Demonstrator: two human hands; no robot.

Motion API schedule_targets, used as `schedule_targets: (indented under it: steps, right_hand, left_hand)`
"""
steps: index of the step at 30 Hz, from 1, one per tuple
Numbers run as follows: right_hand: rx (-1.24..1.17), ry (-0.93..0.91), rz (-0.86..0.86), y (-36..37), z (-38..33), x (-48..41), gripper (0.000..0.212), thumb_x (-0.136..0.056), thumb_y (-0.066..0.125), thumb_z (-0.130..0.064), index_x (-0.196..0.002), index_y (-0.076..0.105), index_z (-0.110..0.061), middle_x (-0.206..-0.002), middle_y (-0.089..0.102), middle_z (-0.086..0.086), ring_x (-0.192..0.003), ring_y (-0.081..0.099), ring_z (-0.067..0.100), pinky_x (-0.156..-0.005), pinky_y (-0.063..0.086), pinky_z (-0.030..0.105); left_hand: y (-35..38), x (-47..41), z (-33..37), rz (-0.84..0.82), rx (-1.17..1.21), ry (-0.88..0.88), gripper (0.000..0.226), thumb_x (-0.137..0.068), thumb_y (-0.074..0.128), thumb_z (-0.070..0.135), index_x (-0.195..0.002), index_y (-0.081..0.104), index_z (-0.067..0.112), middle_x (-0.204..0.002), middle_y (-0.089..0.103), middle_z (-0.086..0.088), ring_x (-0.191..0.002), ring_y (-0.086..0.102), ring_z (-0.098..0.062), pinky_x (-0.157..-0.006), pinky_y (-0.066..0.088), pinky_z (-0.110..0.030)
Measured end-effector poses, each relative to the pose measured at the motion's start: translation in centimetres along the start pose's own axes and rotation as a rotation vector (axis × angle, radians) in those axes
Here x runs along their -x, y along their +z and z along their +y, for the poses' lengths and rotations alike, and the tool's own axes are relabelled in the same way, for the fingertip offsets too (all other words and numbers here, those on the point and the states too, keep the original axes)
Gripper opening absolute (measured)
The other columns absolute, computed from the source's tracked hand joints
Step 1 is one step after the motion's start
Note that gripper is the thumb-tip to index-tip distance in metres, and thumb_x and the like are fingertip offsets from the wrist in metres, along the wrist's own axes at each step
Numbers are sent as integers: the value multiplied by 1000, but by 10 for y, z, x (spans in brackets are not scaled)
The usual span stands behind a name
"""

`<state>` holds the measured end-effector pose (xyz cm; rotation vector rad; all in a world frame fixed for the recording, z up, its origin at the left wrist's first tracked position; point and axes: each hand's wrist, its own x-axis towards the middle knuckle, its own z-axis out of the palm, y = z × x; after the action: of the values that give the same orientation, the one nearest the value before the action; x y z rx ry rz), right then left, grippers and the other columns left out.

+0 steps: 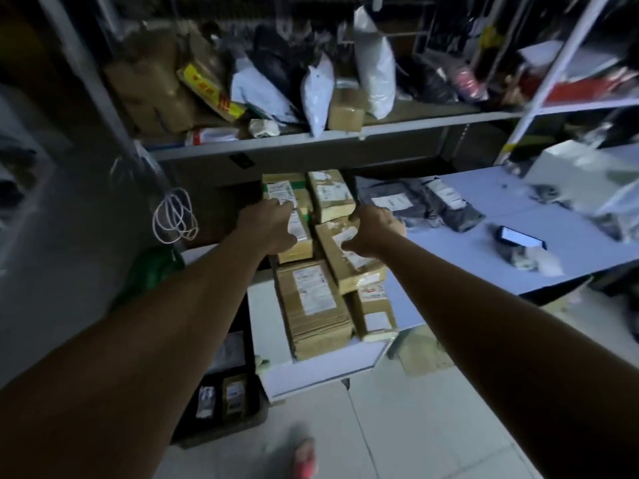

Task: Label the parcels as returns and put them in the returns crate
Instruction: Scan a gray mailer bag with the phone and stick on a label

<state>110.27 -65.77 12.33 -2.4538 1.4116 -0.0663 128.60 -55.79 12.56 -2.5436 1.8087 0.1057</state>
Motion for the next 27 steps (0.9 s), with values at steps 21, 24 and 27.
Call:
schedule_targets:
  steps: [21, 24, 27]
  right_hand:
    - [-124, 347, -70, -29, 359, -235, 54, -73, 74, -42, -125, 63, -32, -125, 64, 0, -119, 58, 25, -97, 52, 38]
    - [-111, 328, -126, -22, 401, -287, 48, -69, 65, -48, -112, 67, -27, -117, 67, 3, -114, 61, 30, -93, 53, 37]
    - [-156, 302, -145, -16, 444, -340, 55, -70, 65, -52, -118, 65, -25, -124, 65, 5, -117, 59, 29, -99, 50, 38]
  left_hand:
    - [104, -316, 319, -102, 101, 176, 43, -90, 63, 30, -126, 52, 11, -122, 57, -11, -115, 57, -33, -87, 47, -40]
    - [123, -356, 352, -114, 146, 147, 38, -89, 62, 27, -123, 54, 12, -121, 57, -13, -111, 59, -34, -85, 49, -40]
    - [144, -388, 391, -99, 171, 99, 29, -92, 57, 25, -115, 58, 9, -117, 60, -13, -109, 60, -33, -81, 47, -38]
